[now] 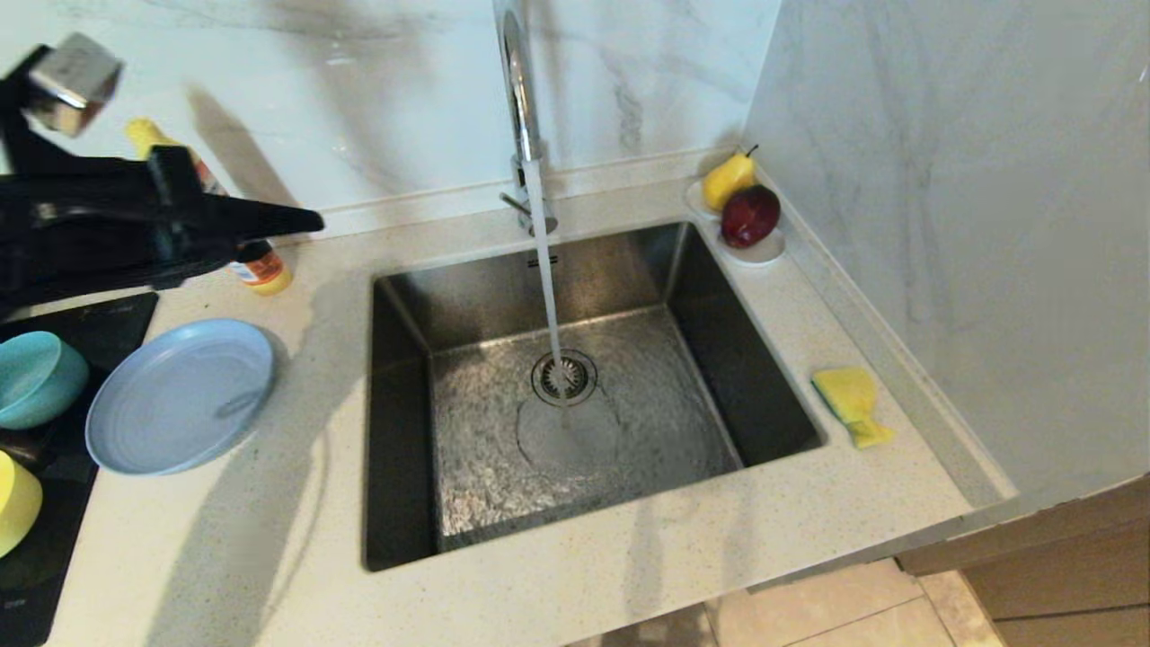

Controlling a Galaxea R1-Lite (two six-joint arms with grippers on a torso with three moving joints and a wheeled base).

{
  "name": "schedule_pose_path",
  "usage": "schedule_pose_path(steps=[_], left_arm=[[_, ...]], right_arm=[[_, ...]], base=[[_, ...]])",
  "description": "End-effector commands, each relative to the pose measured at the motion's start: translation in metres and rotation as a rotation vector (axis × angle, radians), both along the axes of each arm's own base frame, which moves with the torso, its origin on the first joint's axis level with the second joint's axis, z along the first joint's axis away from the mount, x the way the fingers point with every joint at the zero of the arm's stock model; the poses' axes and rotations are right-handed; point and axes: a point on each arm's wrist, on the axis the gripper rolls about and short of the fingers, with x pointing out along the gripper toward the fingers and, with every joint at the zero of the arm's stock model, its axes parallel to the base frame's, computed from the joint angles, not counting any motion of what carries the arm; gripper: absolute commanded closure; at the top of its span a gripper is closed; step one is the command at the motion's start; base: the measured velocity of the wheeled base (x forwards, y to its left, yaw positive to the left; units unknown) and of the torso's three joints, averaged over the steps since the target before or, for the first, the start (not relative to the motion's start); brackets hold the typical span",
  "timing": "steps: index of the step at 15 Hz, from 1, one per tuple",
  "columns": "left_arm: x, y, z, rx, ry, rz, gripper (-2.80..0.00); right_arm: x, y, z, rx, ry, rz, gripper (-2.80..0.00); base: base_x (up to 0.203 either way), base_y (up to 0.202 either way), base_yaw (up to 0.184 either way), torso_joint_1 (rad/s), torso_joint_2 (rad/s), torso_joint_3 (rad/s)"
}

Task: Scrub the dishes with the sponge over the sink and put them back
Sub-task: Turn off the faucet

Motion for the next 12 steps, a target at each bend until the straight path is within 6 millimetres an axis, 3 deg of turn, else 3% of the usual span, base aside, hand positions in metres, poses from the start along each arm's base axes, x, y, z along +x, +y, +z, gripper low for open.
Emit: schedule_pose_path(steps=[1, 3, 8, 12], left_arm=[[0.091, -0.016, -0.047, -0.033, 0.171, -0.036, 0.00], [0.123, -0.025, -0.056, -0.078, 0.203, -0.050, 0.00], [0.163, -0.043, -0.083, -0.105, 0.255, -0.080, 0.00], [0.187, -0.048, -0.074, -0.212, 0.256, -0.065, 0.00]], right_arm=[[0.000, 0.000, 0.000, -0.001, 0.002, 0.000, 0.00], [0.000, 0.000, 0.000, -0.001, 0.002, 0.000, 0.00], [0.000, 0.000, 0.000, -0.001, 0.002, 0.000, 0.00], [0.000, 0.000, 0.000, -0.001, 0.003, 0.000, 0.00]], base=[[0.000, 0.000, 0.000, 0.000, 0.00, 0.000], [0.000, 0.000, 0.000, 0.000, 0.00, 0.000], [0.000, 0.000, 0.000, 0.000, 0.00, 0.000], [0.000, 0.000, 0.000, 0.000, 0.00, 0.000]])
